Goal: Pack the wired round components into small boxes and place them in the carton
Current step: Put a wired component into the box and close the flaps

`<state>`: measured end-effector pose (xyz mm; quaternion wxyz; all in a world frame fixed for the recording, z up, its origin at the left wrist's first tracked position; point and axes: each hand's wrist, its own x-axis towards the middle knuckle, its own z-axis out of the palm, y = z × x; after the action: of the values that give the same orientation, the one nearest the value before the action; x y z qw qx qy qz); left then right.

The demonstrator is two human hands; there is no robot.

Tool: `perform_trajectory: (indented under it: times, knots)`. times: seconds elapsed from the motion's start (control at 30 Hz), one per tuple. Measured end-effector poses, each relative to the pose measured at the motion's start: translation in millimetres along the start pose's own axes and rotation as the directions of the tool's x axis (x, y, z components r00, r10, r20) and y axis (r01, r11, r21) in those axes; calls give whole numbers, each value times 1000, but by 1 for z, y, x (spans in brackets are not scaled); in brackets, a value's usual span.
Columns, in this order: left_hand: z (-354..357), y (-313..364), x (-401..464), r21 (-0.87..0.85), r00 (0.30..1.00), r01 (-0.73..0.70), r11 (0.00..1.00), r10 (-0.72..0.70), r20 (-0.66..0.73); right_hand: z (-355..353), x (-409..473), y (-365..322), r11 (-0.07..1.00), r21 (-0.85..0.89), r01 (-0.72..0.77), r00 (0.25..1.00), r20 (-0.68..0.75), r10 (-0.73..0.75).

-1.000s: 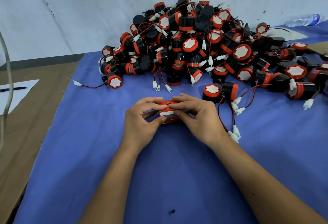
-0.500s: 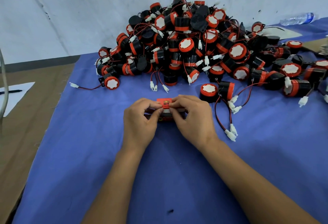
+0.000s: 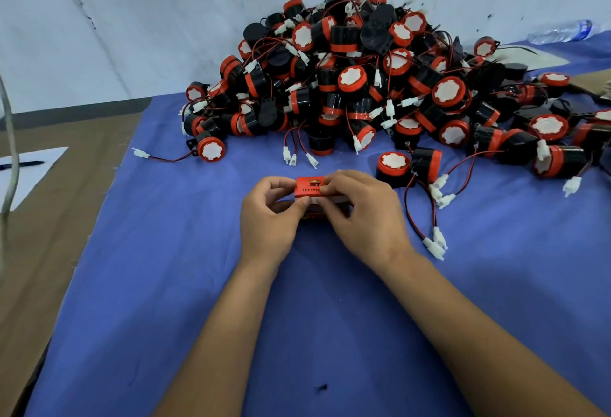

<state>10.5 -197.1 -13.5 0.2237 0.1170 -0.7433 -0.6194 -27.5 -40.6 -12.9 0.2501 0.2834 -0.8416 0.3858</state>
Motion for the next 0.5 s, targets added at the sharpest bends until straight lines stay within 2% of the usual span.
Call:
perform_trajectory:
  times: [0.1, 0.2, 0.3, 0.43, 0.5]
  knots:
    - [8, 0, -3, -28, 999, -14, 1000, 14, 30, 0, 1, -4, 995, -96, -12, 1000, -25, 10]
    - [11, 1, -4, -1, 993, -67, 998, 66, 97, 1, 2, -7, 996, -86, 14, 999, -40, -17]
    - [8, 0, -1, 9, 984, -93, 996, 91, 153, 1, 4, -3, 1000, -23, 17, 1000, 0, -17]
    - [6, -1, 0, 57, 978, -126, 990, 114, 174, -4, 9, 6, 987, 141, -74, 997, 42, 69]
    - [6, -1, 0, 96, 970, -195, 976, 178, 163, -7, 11, 8, 971, 212, -109, 993, 62, 98]
